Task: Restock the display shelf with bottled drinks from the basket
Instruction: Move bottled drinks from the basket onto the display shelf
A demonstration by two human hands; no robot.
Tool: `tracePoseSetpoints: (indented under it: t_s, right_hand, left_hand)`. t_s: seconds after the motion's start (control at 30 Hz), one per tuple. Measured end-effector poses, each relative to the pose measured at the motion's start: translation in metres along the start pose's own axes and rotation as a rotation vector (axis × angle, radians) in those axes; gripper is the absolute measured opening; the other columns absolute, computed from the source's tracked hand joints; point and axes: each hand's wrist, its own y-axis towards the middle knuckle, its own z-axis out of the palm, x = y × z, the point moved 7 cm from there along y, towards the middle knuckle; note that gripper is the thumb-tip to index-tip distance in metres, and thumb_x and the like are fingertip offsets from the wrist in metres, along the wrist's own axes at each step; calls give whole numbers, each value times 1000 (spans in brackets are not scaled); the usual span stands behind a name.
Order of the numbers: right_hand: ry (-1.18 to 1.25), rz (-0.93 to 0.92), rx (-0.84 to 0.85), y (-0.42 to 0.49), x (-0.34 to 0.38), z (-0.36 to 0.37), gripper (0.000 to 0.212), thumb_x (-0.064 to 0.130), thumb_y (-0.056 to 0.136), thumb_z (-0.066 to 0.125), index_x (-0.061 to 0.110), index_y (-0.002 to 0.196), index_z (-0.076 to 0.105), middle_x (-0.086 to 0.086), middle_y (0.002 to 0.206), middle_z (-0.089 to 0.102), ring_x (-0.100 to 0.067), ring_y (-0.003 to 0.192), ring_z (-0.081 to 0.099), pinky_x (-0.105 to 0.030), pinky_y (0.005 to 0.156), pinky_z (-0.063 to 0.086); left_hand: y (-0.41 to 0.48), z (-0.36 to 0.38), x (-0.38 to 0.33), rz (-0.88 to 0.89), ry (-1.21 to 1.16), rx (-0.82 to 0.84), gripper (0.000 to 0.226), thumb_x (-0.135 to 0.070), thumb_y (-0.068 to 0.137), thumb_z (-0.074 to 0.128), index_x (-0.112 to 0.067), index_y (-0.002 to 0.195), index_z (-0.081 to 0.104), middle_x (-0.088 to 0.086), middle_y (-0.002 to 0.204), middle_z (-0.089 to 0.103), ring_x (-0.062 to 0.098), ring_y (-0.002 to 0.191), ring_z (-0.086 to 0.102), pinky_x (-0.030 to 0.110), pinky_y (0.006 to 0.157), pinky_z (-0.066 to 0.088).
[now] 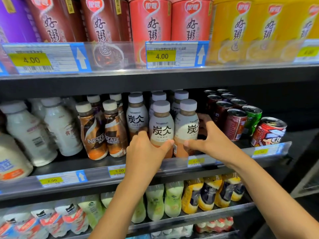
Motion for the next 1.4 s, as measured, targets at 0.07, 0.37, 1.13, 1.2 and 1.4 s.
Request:
tracePoseSetpoints:
  t_s: [0.07,0.37,1.13,1.2,1.4]
  right_hand:
    - [22,-14,8,2,-3,1,82,17,79,82,31,142,32,15,120,59,-16,92,73,-42,86,59]
    - [-53,-59,-95,5,-2,0,81,25,72,87,32,135,37,18,112,60,-1,104,60,-25,85,52]
    - [-42,-56,-116,4,-6,-6,81,27,71,88,32,134,37,21,109,57,2,101,56,-22,85,46]
    - [-47,-58,-117,4,-6,-6,80,28,71,88,32,133,37,23,107,56,4,99,56,-19,81,45]
    - [-28,-58,-114,5,-7,-6,82,27,70,89,31,134,38,20,109,58,4,102,57,-20,81,46]
  left_hand:
    - [0,0,2,16,-21,11,53,-58,75,73,-17,84,41,-4,84,47,26,89,51,33,67,35]
    - [-1,0,2,-10,-14,-32,59,-60,73,75,-15,90,40,10,105,61,33,103,56,35,72,39]
    - [1,3,1,-4,0,-47,63,-64,68,77,-13,90,45,7,96,61,30,91,58,36,67,43]
    - [1,3,2,-3,-2,-46,63,-64,68,77,-14,91,46,8,98,62,27,88,56,35,66,43]
    - [1,4,1,-2,-13,-42,62,-63,69,77,-14,92,45,8,100,63,30,92,59,35,67,44]
